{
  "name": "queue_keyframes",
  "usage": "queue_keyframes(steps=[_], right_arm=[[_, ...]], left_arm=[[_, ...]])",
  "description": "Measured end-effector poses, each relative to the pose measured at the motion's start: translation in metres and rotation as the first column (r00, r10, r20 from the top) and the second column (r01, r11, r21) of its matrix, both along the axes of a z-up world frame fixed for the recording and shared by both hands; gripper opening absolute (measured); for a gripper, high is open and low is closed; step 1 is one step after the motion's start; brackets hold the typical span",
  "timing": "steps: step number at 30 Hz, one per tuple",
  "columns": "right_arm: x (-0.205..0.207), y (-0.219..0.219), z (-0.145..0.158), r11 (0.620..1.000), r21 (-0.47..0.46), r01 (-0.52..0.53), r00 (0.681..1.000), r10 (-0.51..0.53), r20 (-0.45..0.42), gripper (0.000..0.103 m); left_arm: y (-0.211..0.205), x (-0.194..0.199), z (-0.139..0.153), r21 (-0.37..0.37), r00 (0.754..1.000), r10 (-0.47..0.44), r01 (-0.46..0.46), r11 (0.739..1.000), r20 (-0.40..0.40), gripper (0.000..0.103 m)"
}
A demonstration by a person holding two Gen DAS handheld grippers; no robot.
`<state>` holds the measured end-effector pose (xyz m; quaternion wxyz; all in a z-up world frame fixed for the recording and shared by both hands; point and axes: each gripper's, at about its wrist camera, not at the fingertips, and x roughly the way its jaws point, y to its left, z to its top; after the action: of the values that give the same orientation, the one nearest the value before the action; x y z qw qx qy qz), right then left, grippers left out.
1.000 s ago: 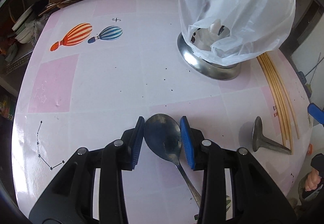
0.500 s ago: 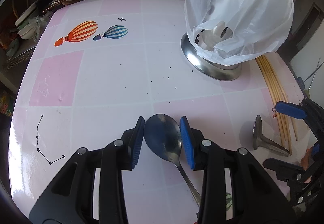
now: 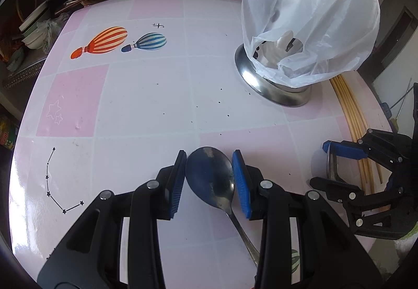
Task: Organize utensils
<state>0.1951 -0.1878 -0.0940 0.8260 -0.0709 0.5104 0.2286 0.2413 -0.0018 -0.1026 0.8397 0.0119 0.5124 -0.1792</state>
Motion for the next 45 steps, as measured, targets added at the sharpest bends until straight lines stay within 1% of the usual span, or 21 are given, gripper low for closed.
queue_keyframes(steps=[4, 10, 15, 18, 24, 32, 36, 45], right_arm=[[0.002, -0.009, 0.005, 0.999, 0.038, 0.038, 0.999, -0.038, -0.003, 0.044], [0.001, -0.028, 0.024, 0.99, 0.099, 0.102, 0.994, -0.106, 0.037, 0.044], [-0.004, -0.046, 0.043, 0.977, 0.146, 0.153, 0.984, -0.165, 0.074, 0.044], [-0.005, -0.054, 0.055, 0.969, 0.174, 0.175, 0.976, -0.194, 0.097, 0.044], [-0.006, -0.065, 0.072, 0.952, 0.226, 0.207, 0.962, -0.24, 0.128, 0.044], [-0.016, -0.075, 0.085, 0.939, 0.264, 0.221, 0.951, -0.267, 0.153, 0.044], [-0.019, -0.077, 0.089, 0.937, 0.269, 0.221, 0.949, -0.271, 0.164, 0.044], [-0.024, -0.077, 0.095, 0.935, 0.278, 0.219, 0.945, -0.274, 0.178, 0.044]], left_arm=[[0.001, 0.0, 0.0, -0.002, 1.0, 0.003, -0.003, 1.0, 0.001, 0.034], [0.005, 0.0, 0.003, -0.023, 1.0, 0.01, -0.01, 1.0, 0.01, 0.034], [0.011, -0.004, 0.019, -0.053, 0.998, 0.016, -0.013, 0.999, 0.056, 0.034], [0.012, -0.01, 0.033, -0.061, 0.995, 0.02, -0.013, 0.998, 0.1, 0.034], [0.008, -0.028, 0.06, -0.063, 0.979, 0.002, 0.011, 0.998, 0.202, 0.034], [0.007, -0.06, 0.089, -0.079, 0.953, -0.03, 0.057, 0.995, 0.303, 0.034], [0.005, -0.073, 0.102, -0.081, 0.94, -0.043, 0.074, 0.994, 0.339, 0.034], [0.002, -0.088, 0.115, -0.075, 0.926, -0.056, 0.09, 0.993, 0.374, 0.033]])
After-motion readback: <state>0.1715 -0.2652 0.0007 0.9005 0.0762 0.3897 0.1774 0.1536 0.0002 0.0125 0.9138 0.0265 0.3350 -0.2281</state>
